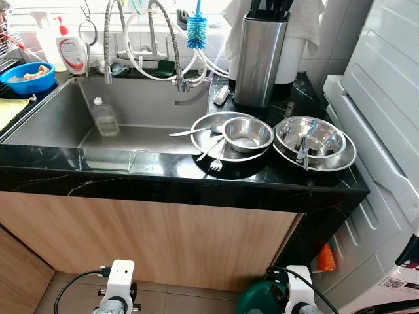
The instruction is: Kitchen organization
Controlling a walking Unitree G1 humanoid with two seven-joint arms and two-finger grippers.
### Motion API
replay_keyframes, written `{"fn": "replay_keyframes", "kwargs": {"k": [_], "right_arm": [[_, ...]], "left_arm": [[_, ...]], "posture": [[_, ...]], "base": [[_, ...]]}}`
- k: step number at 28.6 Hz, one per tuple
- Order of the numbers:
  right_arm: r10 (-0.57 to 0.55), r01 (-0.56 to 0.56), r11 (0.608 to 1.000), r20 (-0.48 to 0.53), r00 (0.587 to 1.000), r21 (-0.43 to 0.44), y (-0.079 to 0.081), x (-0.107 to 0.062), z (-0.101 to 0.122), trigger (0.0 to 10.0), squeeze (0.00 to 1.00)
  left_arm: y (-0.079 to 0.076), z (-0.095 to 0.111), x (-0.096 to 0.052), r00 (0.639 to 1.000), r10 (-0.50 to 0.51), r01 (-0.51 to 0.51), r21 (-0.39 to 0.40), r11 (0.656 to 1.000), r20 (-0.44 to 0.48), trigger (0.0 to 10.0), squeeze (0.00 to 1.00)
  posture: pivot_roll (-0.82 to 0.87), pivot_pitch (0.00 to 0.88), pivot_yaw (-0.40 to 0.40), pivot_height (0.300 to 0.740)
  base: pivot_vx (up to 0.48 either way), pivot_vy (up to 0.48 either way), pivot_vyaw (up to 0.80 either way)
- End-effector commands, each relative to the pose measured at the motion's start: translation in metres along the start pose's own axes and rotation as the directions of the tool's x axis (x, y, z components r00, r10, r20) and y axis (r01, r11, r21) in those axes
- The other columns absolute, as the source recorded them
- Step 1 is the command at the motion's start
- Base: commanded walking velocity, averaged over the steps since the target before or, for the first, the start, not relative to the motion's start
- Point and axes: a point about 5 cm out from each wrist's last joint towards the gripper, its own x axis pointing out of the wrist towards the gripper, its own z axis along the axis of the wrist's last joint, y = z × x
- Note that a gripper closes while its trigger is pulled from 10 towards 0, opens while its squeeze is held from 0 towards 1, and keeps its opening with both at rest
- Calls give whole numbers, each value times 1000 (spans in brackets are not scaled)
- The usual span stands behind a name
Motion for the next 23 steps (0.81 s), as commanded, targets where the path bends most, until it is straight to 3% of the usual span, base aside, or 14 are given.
{"fn": "replay_keyframes", "kwargs": {"k": [1, 23], "right_arm": [[0, 0, 1000, 2, 1000, 21, 1, 0, -1, 10000, 0], [8, -8, 1000, 0, 1000, 24, 2, 0, -1, 10000, 0]], "left_arm": [[2, -5, -1, 1000, 0, 0, -12, 1000, -16, 10000, 0], [0, -7, -2, 1000, -10, 10, -15, 1000, -24, 10000, 0]], "posture": [[-11, 0, 2, 740], [-8, 0, 2, 740]], "base": [[0, 356, 0], [0, 461, 0]]}}
